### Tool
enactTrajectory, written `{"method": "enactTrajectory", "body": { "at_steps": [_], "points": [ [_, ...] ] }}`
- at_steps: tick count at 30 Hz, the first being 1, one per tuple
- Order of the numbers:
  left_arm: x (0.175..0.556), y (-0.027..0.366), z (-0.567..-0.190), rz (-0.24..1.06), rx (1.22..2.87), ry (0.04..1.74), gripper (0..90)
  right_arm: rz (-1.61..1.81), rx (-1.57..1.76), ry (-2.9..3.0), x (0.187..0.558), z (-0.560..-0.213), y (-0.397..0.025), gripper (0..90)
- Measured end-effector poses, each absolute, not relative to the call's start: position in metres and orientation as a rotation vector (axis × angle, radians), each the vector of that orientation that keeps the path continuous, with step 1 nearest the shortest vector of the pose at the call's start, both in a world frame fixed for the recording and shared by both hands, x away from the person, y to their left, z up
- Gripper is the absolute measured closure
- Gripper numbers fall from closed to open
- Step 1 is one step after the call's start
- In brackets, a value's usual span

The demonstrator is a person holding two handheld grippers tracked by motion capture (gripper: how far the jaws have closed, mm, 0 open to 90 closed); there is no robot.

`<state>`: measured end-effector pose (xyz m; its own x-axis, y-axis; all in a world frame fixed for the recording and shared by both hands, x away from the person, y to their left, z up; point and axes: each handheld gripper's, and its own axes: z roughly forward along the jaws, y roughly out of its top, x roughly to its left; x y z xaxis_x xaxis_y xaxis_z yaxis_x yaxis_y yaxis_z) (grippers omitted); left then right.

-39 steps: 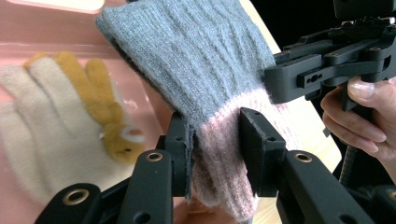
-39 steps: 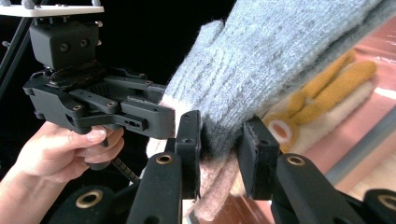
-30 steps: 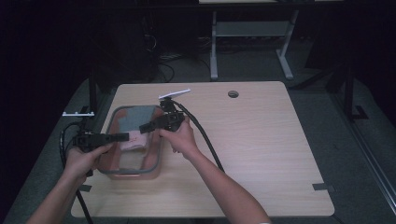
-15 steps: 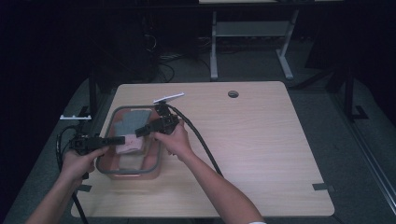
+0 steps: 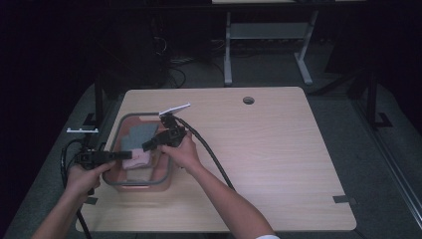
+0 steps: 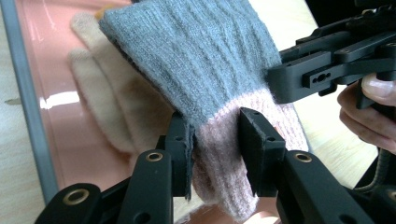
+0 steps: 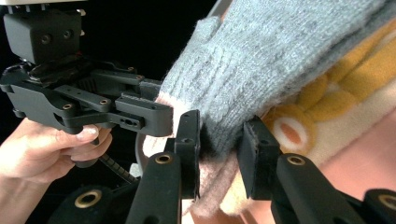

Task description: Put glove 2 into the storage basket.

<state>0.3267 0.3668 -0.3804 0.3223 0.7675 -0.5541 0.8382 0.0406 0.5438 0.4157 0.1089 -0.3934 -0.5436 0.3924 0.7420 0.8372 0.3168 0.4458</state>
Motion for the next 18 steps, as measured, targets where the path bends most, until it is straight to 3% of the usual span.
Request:
{"method": "enactTrajectory", "body": {
  "at_steps": [18],
  "points": [
    [0.328,0.361,-0.4,-0.074,1.804,1.492,66.2,-1.049,-1.095,-2.225,0.413,-0.403,0.122,68.8]
  ]
}}
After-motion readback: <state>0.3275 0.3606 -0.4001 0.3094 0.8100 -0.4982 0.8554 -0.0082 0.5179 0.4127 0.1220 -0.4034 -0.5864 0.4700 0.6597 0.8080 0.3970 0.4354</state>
